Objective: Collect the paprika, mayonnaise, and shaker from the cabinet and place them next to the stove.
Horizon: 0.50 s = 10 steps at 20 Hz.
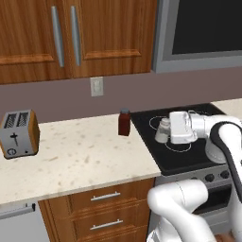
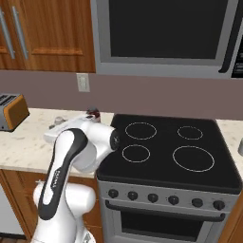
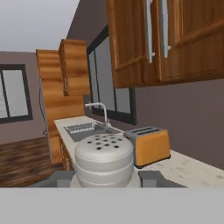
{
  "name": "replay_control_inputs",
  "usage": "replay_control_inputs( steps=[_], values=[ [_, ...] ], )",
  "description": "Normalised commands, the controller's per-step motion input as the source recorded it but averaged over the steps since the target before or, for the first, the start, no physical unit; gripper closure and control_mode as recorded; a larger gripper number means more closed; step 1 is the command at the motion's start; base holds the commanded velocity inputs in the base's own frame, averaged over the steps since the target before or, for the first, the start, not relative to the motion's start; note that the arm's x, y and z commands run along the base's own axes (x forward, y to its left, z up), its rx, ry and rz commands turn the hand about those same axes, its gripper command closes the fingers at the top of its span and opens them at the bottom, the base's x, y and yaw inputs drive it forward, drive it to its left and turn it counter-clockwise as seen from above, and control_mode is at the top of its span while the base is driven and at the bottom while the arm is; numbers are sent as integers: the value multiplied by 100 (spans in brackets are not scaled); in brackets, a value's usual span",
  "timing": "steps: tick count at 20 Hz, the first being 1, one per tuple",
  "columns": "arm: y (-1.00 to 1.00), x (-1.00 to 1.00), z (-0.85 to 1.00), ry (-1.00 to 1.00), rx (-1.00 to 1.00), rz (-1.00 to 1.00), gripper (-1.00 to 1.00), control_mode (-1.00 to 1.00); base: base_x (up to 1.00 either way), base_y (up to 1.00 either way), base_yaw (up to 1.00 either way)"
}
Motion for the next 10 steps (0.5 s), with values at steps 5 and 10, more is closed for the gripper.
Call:
replay_control_inputs(
  steps=[5, 10],
  values=[
    [-8, 36, -72, 1, 0, 11, 100, -100, 0, 0, 0],
    [-5, 31, -72, 5, 0, 11, 100, -100, 0, 0, 0]
  ],
)
